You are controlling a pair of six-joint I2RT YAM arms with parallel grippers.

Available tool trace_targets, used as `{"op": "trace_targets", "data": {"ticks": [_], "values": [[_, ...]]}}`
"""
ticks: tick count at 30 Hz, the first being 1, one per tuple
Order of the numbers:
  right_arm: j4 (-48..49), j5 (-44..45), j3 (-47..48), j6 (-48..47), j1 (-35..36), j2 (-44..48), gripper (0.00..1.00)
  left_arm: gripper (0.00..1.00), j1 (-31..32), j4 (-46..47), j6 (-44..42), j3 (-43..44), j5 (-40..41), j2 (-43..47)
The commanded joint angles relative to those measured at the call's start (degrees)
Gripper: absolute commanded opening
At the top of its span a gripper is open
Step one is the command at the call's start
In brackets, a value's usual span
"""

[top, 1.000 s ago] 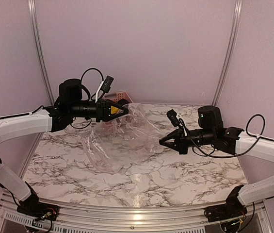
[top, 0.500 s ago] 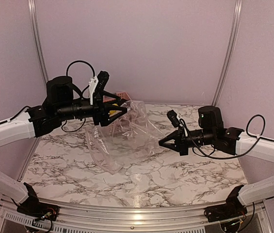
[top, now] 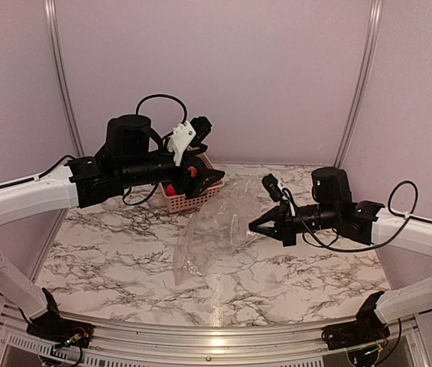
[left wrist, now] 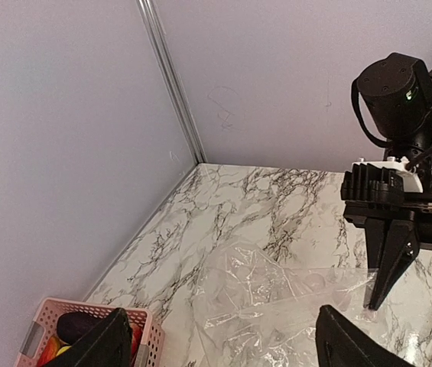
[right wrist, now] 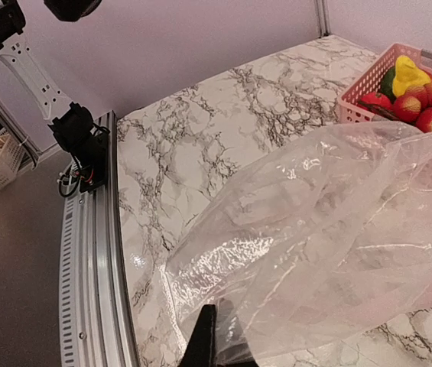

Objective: Open the zip-top bag and remove the fake food

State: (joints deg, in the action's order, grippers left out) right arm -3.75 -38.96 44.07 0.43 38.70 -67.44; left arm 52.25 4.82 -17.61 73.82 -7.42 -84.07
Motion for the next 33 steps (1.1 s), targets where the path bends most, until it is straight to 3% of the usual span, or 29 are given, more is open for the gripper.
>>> {"op": "trace_targets", "data": {"ticks": [1,8,15,20,24,25,30,33], "values": [[2.35,-0.77,-0.75,1.05,0.94,1.08,0.00,0.84,0.00,-3.40,1.08,6.09,1.96,-6.35],[13.18,3.91,-10.12,12.00,0.95,0.75,0.00,0.86,-2.57,-4.19,12.52,5.93,4.23,-9.04],[24.00,8.79,-21.96,24.03,0.94,-1.14,0.00,0.99,-9.70,4.44,28.42,-7.27,-2.90,-3.90],[30.22,9.66,-27.84,28.94,0.94,-4.17,0.00,0.99,-9.63,9.71,32.54,-15.55,-6.69,-3.89],[30.72,11.08,-29.55,30.06,0.94,-5.49,0.00,0.99,-9.04,11.82,33.66,-20.61,-5.29,-4.11],[29.42,12.09,-29.45,29.85,0.86,-5.63,0.05,0.99,-9.02,12.50,34.59,-21.69,-4.87,-3.93],[23.58,14.15,-29.04,29.35,0.28,-2.52,0.60,0.99,-10.42,12.65,38.18,-24.96,-3.17,-0.94],[18.21,15.59,-28.11,28.40,-0.94,3.18,0.82,0.99,-12.20,11.41,40.43,-26.17,-3.44,1.37]]}}
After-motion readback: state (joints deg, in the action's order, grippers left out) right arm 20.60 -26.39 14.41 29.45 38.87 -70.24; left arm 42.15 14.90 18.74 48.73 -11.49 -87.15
